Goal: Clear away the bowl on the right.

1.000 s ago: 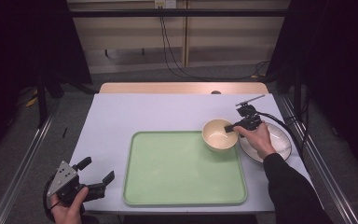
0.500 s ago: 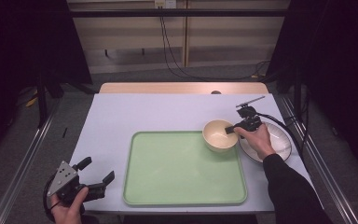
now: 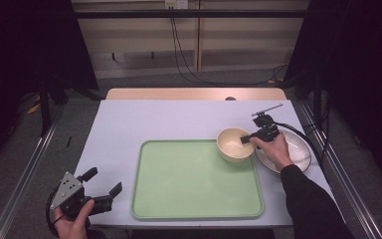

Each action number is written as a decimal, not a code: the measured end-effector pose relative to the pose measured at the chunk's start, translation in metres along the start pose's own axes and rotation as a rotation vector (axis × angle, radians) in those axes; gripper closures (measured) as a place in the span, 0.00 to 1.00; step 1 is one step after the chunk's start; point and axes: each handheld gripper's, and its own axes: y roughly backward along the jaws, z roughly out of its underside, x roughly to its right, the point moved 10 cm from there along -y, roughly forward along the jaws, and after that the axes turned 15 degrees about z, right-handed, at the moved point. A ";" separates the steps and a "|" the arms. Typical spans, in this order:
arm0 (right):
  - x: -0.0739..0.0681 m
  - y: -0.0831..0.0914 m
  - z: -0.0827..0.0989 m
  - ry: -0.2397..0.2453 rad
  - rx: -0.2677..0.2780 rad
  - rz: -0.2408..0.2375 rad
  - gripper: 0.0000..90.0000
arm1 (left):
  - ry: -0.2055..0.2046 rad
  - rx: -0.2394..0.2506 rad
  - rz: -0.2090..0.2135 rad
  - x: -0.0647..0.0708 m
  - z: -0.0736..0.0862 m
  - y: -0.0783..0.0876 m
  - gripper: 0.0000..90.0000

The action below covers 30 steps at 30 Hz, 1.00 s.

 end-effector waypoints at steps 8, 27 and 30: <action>-0.001 0.001 0.000 0.034 0.021 -0.002 0.89 | -0.003 -0.002 -0.004 -0.001 0.000 0.000 0.02; 0.000 0.008 -0.015 0.024 0.161 0.005 0.18 | 0.006 0.001 0.008 0.001 0.000 -0.001 0.02; 0.000 0.011 -0.017 0.016 0.181 -0.007 0.08 | 0.007 0.001 0.005 0.001 0.000 -0.001 0.02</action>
